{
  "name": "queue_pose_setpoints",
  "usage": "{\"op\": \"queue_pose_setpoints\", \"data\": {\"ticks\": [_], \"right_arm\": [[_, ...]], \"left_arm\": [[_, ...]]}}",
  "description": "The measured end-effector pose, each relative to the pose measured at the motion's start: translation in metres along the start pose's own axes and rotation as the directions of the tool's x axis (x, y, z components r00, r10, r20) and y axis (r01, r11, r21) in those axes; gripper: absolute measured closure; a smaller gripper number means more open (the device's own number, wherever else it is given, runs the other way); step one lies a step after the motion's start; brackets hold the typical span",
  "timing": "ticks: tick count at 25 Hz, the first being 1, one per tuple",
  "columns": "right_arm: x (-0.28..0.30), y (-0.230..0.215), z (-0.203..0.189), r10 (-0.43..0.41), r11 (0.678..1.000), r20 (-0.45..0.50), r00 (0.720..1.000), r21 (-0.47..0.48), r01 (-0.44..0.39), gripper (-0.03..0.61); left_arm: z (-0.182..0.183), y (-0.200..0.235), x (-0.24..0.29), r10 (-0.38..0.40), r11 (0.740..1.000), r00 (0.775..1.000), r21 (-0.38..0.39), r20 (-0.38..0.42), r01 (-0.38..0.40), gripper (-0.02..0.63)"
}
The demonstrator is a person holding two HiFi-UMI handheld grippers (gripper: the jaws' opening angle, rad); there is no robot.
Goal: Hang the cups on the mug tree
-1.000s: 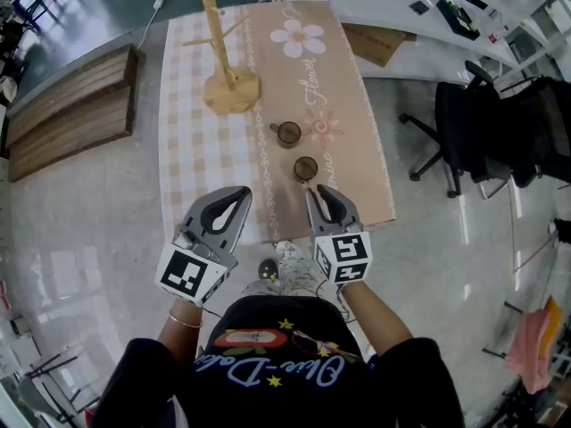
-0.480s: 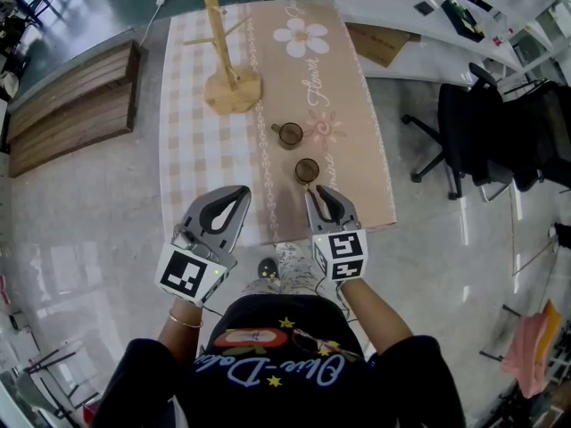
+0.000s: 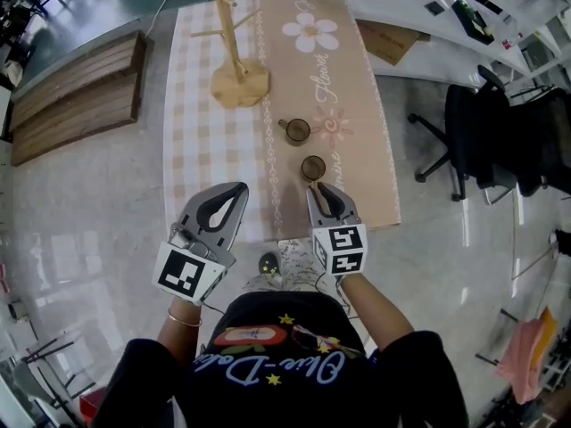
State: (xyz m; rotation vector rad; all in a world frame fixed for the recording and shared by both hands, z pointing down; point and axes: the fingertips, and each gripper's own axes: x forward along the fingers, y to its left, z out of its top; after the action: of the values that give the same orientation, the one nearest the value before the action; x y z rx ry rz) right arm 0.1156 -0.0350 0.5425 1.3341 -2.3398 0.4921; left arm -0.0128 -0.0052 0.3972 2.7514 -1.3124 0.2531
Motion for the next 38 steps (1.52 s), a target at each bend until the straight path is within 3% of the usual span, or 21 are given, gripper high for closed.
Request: {"op": "queue_pose_setpoints", "data": {"ticks": [25,38], "right_arm": [[0.016,-0.004,-0.02,-0.022,1.0,-0.101,0.995,-0.016,0.021,0.477],[0.021,-0.006,-0.026,-0.036,0.998,-0.129,0.991,0.041,0.042,0.477]], "left_arm": [[-0.003,0.012,-0.004,0.057,0.998,0.998,-0.01,-0.012,-0.057,0.605],[-0.005,0.012,-0.015,0.083,0.996,0.996,-0.027,-0.013,-0.083,0.606]]}}
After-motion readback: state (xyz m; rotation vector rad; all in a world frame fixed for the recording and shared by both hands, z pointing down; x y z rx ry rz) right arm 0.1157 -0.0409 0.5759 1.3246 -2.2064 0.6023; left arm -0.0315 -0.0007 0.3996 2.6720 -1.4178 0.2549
